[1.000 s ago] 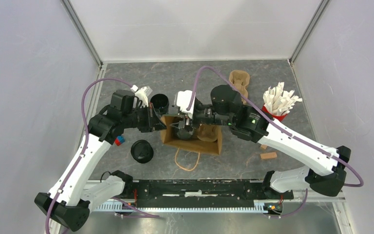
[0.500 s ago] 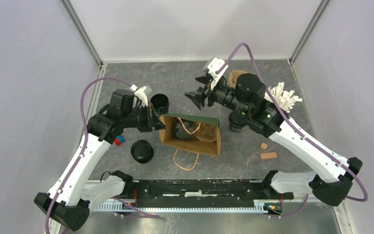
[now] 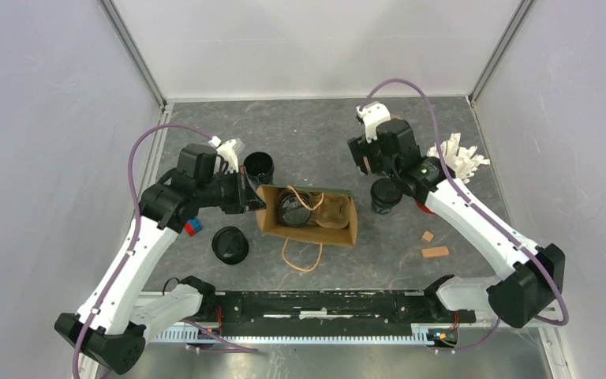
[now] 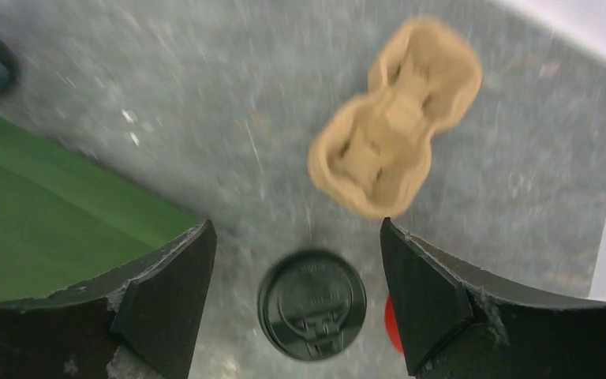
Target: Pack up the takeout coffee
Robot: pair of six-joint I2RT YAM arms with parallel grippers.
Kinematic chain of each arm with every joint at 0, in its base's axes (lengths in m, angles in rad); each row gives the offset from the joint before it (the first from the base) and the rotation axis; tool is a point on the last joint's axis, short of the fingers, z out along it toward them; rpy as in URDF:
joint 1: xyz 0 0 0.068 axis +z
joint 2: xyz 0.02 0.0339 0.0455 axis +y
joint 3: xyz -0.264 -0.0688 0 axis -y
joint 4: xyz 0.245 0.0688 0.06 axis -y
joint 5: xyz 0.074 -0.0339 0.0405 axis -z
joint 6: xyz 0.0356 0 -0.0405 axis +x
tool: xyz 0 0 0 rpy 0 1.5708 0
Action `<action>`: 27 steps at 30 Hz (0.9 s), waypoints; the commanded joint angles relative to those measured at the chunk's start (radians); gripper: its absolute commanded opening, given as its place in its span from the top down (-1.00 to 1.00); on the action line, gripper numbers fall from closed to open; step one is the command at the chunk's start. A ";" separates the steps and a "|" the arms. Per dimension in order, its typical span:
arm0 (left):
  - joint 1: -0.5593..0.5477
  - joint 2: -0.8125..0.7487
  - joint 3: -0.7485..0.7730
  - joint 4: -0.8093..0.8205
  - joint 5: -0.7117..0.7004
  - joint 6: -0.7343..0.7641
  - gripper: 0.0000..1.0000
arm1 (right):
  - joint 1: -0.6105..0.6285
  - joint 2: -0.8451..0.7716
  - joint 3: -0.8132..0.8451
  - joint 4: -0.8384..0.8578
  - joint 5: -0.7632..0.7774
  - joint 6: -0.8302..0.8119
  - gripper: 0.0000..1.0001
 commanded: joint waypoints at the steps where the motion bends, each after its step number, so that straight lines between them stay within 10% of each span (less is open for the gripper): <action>1: -0.003 -0.016 0.042 -0.005 -0.009 0.045 0.95 | -0.081 -0.040 -0.137 -0.035 -0.062 0.049 -0.66; 27: -0.002 0.015 0.070 -0.040 -0.005 0.081 0.94 | -0.275 0.116 -0.005 -0.285 -0.302 -0.020 -0.72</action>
